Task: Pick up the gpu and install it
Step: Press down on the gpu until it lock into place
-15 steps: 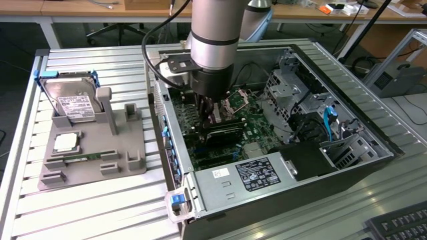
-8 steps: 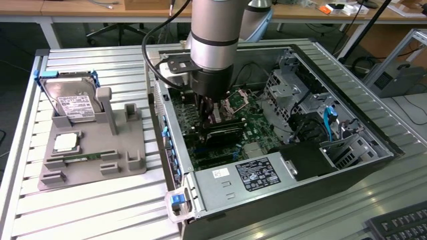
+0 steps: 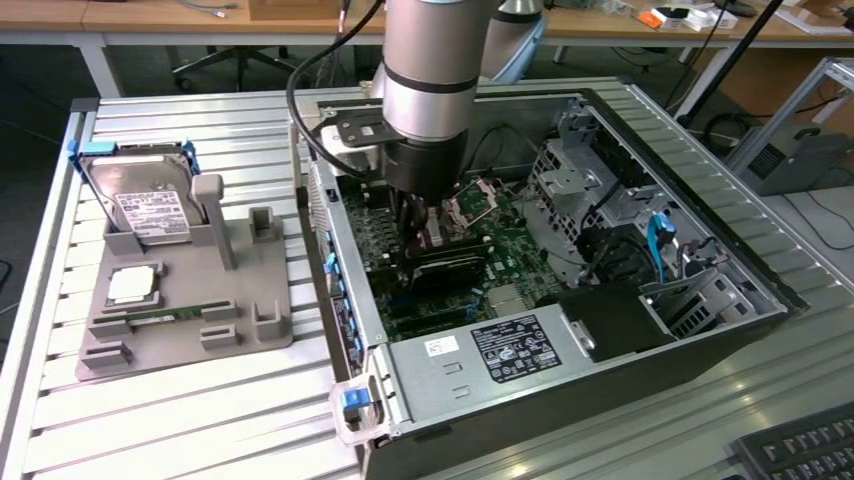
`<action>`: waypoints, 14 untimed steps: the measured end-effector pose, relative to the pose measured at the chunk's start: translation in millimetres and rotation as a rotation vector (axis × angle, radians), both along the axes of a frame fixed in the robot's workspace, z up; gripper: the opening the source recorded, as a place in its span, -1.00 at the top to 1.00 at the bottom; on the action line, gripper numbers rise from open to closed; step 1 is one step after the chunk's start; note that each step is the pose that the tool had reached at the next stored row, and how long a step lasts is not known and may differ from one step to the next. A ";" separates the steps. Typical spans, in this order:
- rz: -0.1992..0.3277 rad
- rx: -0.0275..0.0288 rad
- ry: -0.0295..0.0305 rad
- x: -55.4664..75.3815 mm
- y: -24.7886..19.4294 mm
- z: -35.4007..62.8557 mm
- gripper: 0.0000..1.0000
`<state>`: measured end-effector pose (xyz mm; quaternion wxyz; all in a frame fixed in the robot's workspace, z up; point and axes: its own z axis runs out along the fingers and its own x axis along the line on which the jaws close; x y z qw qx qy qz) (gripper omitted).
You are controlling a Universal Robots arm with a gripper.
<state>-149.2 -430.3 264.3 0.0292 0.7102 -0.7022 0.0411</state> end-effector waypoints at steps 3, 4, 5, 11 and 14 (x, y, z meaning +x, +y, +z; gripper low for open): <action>0.000 0.0003 -0.0007 8.3 -0.3 -0.2 0.79; 0.000 0.0004 -0.0005 9.4 -0.3 0.4 0.79; 0.000 0.0009 -0.0008 10.7 -0.3 1.2 0.79; 0.000 0.0006 -0.0002 23.7 -0.3 18.9 0.79; 0.000 0.0008 0.0017 29.5 -0.6 22.1 0.79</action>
